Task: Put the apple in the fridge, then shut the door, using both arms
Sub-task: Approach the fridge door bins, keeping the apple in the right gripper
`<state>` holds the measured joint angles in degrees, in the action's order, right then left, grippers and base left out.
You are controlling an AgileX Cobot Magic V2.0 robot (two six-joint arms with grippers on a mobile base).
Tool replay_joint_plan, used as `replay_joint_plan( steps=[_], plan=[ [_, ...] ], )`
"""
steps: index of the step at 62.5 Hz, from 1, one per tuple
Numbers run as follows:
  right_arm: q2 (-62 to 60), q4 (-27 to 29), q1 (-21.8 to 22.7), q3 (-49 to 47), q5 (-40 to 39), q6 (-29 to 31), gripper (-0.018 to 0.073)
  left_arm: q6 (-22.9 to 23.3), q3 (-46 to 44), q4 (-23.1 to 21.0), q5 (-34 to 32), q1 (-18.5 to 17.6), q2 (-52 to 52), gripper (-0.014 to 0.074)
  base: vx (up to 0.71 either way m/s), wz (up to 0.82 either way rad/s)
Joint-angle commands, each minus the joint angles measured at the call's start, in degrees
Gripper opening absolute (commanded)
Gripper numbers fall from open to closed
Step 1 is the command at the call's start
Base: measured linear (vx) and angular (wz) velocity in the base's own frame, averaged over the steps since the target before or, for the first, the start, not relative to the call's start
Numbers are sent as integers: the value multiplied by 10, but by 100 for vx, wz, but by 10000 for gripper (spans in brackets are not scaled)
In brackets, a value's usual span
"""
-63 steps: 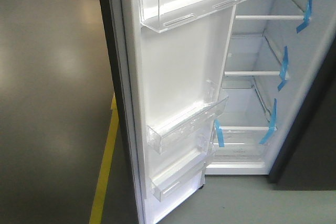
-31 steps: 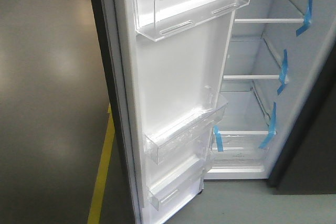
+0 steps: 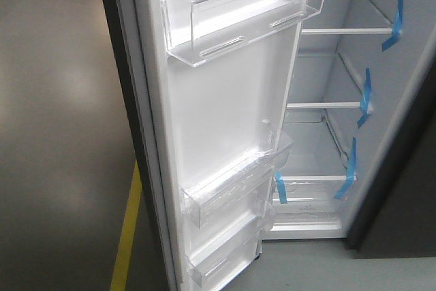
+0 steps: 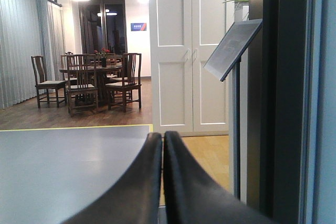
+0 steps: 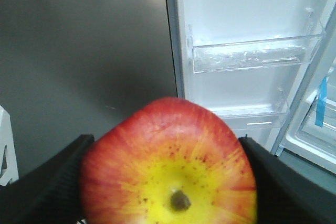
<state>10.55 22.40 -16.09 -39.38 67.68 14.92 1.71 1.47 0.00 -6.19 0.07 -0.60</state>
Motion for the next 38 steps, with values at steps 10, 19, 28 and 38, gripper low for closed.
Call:
replay_joint_plan(
  steps=[10, 19, 28, 38],
  plan=[
    [9, 12, 0, -14, -40, 2, 391, 3, 12, 0, -42, 0, -9, -6, 7, -2],
    [9, 12, 0, -14, -40, 2, 391, 3, 12, 0, -42, 0, -9, -6, 7, -2],
    [9, 12, 0, -14, -40, 2, 391, 3, 12, 0, -42, 0, -9, -6, 5, -1],
    [9, 12, 0, -14, -40, 2, 391, 3, 12, 0, -42, 0, -9, -6, 4, -1]
  ],
)
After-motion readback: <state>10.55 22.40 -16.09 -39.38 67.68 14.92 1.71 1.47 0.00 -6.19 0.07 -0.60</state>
